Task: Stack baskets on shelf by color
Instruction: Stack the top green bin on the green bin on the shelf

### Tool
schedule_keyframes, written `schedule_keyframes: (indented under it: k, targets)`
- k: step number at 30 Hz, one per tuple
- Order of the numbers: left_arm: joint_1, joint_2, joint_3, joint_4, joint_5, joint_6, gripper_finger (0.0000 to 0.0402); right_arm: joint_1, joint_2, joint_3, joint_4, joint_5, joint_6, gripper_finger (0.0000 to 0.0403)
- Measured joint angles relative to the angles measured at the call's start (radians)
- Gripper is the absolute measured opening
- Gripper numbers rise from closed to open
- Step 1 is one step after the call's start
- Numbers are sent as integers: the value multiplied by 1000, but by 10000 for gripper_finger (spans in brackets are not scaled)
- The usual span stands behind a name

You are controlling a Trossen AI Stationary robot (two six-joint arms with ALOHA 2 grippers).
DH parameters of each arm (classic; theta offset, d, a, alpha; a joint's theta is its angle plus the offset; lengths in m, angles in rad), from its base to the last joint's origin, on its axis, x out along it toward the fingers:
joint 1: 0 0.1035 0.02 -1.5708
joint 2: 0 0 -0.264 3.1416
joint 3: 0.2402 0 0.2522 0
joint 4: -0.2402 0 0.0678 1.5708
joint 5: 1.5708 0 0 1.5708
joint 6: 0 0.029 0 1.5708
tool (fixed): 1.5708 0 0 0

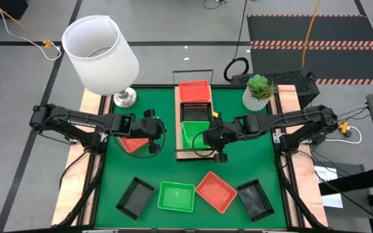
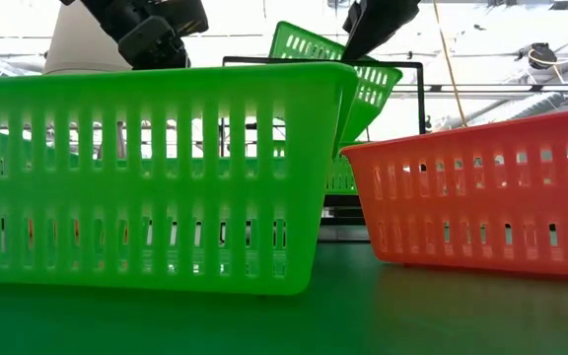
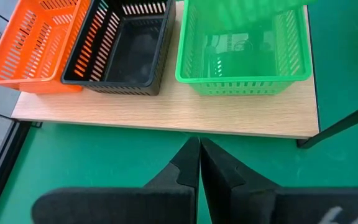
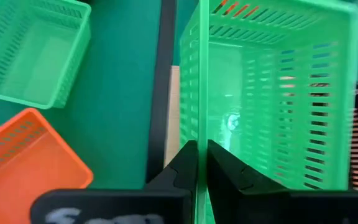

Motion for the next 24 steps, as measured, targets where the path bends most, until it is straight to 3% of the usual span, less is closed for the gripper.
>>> schedule_keyframes:
  k: [24]
  targets:
    - [0, 0, 0, 0, 0, -7, 17, -47, 5, -55, 48, -34, -28, 18]
